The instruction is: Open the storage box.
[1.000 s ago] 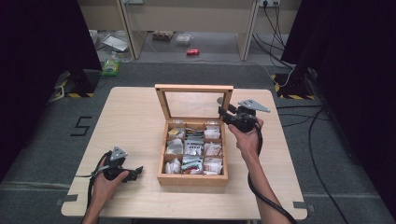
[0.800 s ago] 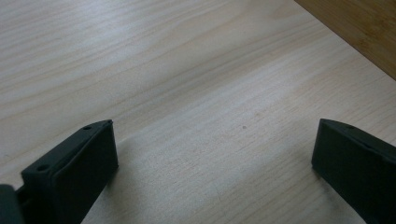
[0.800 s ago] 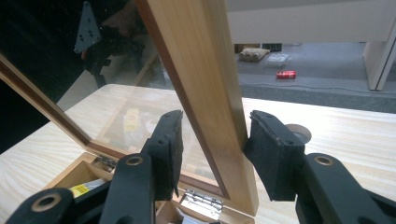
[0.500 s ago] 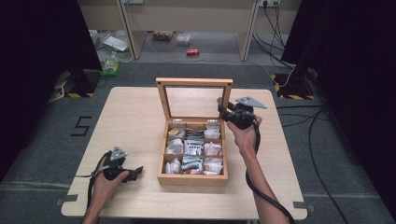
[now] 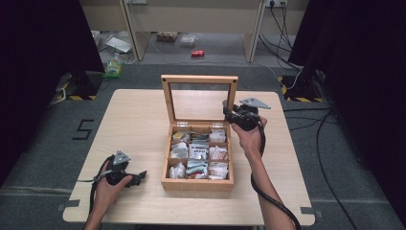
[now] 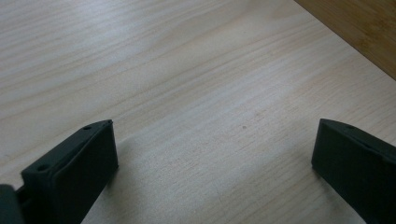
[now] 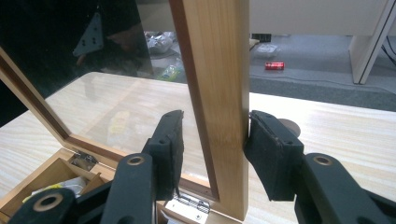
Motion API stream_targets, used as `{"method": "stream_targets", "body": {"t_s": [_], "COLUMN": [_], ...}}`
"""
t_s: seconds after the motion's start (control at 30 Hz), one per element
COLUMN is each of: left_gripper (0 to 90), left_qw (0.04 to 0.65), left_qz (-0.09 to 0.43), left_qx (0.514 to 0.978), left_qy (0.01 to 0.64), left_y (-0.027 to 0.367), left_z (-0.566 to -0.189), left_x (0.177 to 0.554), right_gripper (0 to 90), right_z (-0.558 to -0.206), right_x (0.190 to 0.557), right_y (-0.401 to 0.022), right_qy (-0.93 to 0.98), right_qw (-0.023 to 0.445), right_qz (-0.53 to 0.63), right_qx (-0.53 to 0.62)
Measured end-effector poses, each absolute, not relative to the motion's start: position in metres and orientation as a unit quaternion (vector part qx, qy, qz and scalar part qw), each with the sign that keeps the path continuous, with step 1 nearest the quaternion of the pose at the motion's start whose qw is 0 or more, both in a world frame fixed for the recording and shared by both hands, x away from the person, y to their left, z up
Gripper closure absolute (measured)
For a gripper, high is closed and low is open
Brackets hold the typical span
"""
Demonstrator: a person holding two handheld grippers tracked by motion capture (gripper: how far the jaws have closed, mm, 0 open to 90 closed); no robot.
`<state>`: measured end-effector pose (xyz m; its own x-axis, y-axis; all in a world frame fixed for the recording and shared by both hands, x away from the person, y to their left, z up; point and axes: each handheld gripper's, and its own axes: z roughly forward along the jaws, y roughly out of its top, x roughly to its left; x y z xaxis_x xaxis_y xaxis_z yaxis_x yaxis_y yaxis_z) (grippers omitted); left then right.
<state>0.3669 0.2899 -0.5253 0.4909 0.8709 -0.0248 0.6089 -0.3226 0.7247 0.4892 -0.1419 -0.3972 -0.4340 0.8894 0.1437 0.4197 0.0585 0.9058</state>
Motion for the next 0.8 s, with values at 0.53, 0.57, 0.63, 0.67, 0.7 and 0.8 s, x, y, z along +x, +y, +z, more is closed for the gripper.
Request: {"method": "stream_targets", "body": {"t_s": [0.53,0.57,0.63,0.67,0.7,0.8], "left_gripper": [0.0,0.0,0.0,0.0,0.0,0.0], "left_qw": [0.346,0.346,0.346,0.346,0.346,0.346], "left_qz": [0.189,0.189,0.189,0.189,0.189,0.189], "left_qx": [0.791,0.791,0.791,0.791,0.791,0.791], "left_qy": [0.468,0.468,0.468,0.468,0.468,0.468], "left_y": [0.290,0.290,0.290,0.290,0.290,0.290], "left_z": [-0.525,-0.525,-0.525,-0.525,-0.525,-0.525], "left_x": [0.367,0.367,0.367,0.367,0.367,0.367], "right_gripper": [54.5,54.5,54.2,54.0,54.0,53.6], "right_z": [-0.399,-0.399,-0.399,-0.400,-0.400,-0.402], "right_x": [0.483,0.483,0.481,0.479,0.479,0.474], "right_y": [-0.149,-0.149,-0.151,-0.152,-0.152,-0.155], "right_qy": [0.698,0.698,0.702,0.705,0.705,0.710], "right_qw": [0.227,0.227,0.226,0.226,0.226,0.222], "right_qz": [0.487,0.487,0.486,0.486,0.486,0.485], "right_qx": [0.473,0.473,0.469,0.465,0.465,0.460]}}
